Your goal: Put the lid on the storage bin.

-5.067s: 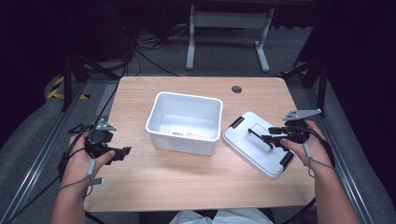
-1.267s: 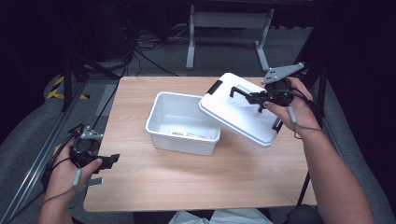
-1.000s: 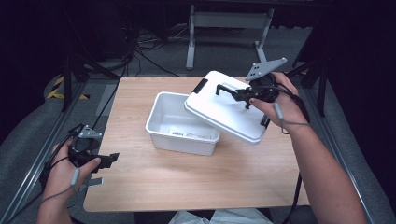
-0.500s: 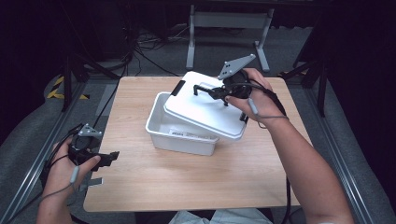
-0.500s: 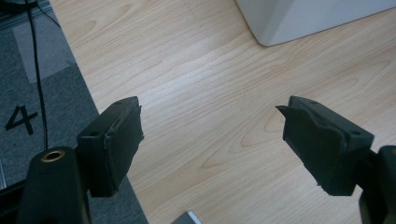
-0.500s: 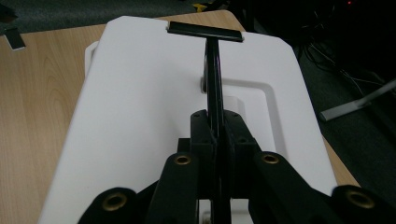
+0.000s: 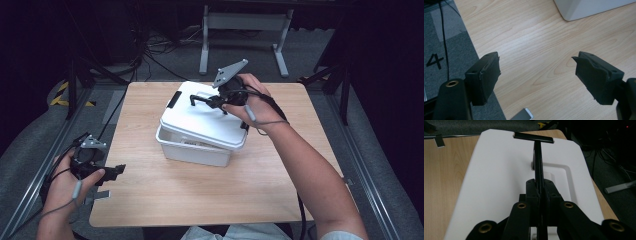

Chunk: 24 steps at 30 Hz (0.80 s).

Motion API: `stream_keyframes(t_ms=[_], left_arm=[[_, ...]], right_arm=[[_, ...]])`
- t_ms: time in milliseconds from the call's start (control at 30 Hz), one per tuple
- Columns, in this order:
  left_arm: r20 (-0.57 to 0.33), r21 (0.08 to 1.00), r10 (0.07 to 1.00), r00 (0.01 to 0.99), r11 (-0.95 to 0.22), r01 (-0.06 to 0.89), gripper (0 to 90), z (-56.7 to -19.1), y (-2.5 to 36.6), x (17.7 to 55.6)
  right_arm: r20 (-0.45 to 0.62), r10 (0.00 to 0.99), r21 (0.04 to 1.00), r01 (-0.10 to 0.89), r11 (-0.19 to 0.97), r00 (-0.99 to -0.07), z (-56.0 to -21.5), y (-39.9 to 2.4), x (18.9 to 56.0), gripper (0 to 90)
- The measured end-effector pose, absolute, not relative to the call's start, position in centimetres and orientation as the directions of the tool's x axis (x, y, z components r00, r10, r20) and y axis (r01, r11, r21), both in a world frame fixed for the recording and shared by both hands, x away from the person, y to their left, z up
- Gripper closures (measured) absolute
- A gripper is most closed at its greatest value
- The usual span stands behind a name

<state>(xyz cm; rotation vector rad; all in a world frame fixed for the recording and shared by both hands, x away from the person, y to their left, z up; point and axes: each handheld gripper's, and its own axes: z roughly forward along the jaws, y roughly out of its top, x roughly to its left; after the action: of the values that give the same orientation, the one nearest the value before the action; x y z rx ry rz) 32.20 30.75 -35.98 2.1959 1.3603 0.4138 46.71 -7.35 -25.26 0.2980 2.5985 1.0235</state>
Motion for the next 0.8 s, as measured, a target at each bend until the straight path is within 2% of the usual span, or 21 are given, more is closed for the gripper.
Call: stream_keyframes(t_ms=[400, 800], left_arm=[[-0.016, 0.575, 0.894, 0.447, -0.357, 0.736, 20.3, -36.1, 31.2, 32.0], [-0.017, 0.574, 0.895, 0.445, -0.356, 0.738, 20.3, -36.1, 31.2, 32.0]], right_arm=[[-0.215, 0.243, 0.683, 0.033, 0.730, -0.946, -27.0, -4.5, 47.5, 84.7], [-0.192, 0.194, 0.662, 0.019, 0.749, -0.962, -28.9, -4.4, 47.8, 84.5]])
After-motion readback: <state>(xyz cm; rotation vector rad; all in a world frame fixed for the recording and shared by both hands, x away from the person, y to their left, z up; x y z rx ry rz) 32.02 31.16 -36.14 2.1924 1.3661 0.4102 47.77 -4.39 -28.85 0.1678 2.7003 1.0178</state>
